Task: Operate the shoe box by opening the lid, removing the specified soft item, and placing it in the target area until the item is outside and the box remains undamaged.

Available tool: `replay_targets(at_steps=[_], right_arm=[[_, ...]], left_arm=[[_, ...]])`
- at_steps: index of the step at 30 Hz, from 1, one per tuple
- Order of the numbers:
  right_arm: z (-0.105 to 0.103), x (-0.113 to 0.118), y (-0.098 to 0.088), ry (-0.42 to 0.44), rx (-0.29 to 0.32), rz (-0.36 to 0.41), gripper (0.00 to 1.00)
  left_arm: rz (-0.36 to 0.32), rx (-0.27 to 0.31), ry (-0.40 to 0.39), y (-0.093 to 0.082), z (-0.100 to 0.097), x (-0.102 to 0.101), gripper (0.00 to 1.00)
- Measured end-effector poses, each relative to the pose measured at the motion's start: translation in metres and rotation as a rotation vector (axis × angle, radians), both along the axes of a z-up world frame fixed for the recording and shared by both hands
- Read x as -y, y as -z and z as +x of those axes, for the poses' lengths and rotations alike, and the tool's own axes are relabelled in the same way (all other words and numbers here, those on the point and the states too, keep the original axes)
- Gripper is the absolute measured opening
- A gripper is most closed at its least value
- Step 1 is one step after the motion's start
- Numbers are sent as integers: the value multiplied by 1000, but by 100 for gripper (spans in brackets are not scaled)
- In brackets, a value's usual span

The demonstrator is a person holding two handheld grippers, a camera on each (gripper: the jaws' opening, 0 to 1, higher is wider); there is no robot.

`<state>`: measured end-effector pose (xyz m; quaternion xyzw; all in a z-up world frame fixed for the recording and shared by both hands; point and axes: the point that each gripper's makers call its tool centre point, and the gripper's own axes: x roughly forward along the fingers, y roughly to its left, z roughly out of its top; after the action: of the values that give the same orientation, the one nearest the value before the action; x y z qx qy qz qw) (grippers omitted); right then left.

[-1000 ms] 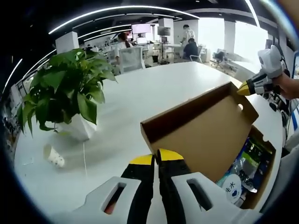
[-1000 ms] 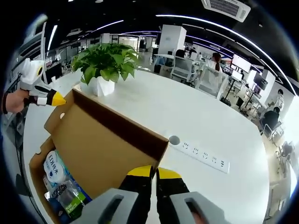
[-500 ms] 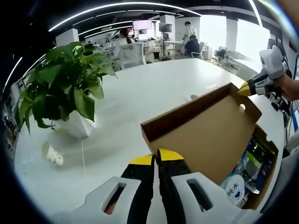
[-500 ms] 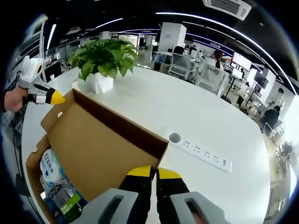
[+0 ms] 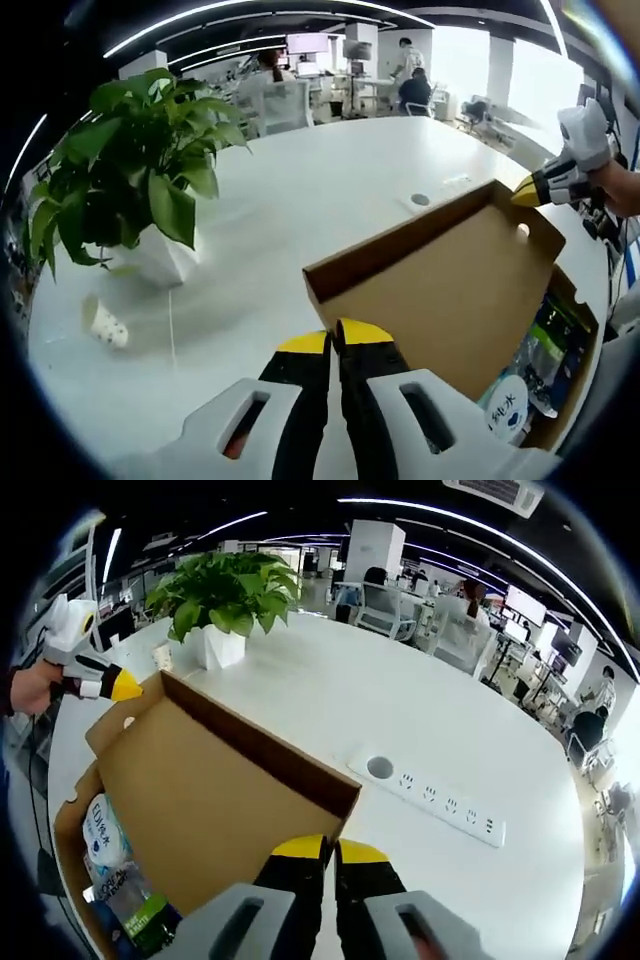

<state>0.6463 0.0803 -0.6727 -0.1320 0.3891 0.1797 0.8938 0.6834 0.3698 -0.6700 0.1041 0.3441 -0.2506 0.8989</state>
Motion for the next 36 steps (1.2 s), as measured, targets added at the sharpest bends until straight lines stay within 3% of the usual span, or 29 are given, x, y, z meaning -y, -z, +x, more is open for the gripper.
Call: replay_targets(at_steps=[12,36], right_arm=[[8,3,18,4,-39,-4,0],[3,5,41,-21,-93,-38,0]], left_arm=[[13,-26,7,12,0,4,1],[68,-60,42,32,-4,7,0]])
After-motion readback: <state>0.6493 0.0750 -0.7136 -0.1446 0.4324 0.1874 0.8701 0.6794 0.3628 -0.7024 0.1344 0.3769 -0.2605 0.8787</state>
